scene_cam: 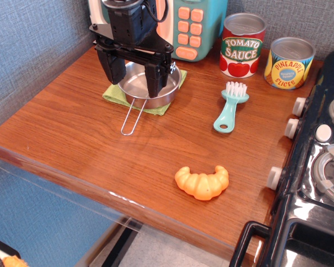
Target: Move the metal pot to the front left edge of the table.
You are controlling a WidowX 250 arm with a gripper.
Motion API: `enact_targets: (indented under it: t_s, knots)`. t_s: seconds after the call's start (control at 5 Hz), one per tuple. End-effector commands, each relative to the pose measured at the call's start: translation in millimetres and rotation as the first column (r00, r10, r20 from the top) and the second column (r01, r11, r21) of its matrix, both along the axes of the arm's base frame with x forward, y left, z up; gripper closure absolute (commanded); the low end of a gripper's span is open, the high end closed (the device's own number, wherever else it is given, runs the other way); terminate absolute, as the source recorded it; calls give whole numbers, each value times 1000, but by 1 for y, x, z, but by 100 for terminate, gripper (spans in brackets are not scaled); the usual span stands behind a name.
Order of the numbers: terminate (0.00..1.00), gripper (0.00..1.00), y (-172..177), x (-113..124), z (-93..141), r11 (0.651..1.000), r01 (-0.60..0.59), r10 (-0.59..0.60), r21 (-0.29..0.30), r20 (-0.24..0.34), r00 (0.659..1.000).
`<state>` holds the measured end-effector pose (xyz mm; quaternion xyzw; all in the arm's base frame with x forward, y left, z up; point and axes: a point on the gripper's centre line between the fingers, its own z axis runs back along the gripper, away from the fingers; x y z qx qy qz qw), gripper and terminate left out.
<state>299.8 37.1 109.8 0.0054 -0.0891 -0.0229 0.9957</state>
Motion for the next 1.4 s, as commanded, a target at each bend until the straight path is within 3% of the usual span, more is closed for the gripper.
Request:
enact_targets:
  t_s: [0.0,0.4,0.8,1.2]
  knots:
    - [0,0,0,0,0,1000,0,0,0,0,1000]
    - [0,0,-6,-3,-8,999,-33,33,2,-24,999]
    - [0,0,-1,45,-21,994,-112,112,4,-38,993]
    - [0,0,-9,75,-59,993,-112,115,30,-92,989]
